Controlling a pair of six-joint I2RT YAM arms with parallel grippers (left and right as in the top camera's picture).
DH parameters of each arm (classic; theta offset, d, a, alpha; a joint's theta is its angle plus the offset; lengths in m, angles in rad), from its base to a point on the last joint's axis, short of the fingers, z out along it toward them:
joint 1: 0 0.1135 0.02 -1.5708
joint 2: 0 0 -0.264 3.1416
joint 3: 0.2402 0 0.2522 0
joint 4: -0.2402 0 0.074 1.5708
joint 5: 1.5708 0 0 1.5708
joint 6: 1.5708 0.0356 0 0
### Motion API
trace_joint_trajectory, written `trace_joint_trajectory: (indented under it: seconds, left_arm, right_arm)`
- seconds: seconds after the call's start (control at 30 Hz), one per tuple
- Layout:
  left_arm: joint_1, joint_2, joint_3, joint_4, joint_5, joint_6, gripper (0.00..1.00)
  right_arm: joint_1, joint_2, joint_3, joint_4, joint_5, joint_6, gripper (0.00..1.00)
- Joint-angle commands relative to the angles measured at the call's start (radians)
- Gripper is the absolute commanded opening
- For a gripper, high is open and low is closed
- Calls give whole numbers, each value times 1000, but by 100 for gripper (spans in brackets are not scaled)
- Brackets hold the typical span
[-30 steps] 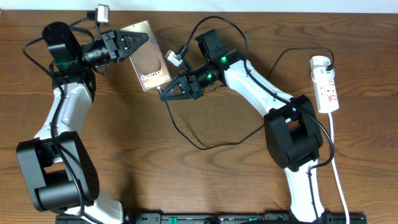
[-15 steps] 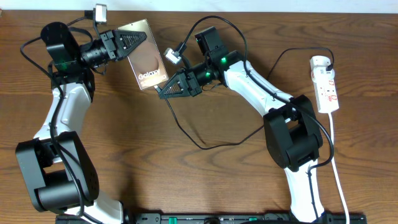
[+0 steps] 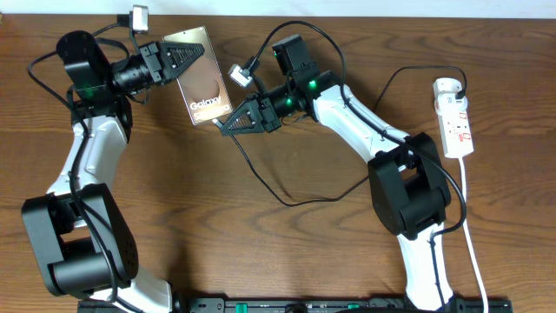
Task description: Plug charger to phone and switch on socket
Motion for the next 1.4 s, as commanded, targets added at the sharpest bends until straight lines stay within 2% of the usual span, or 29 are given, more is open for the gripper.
trace_joint_trajectory:
  seconds: [0.0, 0.43, 0.63, 0.87, 1.17, 1.37]
  left_arm:
    - [-14, -2, 3, 1, 29, -1, 7]
    - [-14, -2, 3, 5, -105, -16, 8]
    - [-14, -2, 3, 60, -131, -35, 8]
    - [-24, -2, 3, 177, -130, -77, 7]
    - [-26, -2, 3, 189, -173, -133, 7]
    - [-26, -2, 3, 282, -190, -200, 7]
  right_arm:
    - [-10, -21, 15, 15, -26, 6, 1]
    - [-14, -21, 15, 18, -6, 6, 1]
    - [-26, -21, 15, 25, 2, 11, 1]
    - [-44, -21, 15, 126, 18, 116, 1]
    - [-58, -21, 15, 173, 73, 204, 1]
    - [-67, -21, 15, 246, 64, 265, 1]
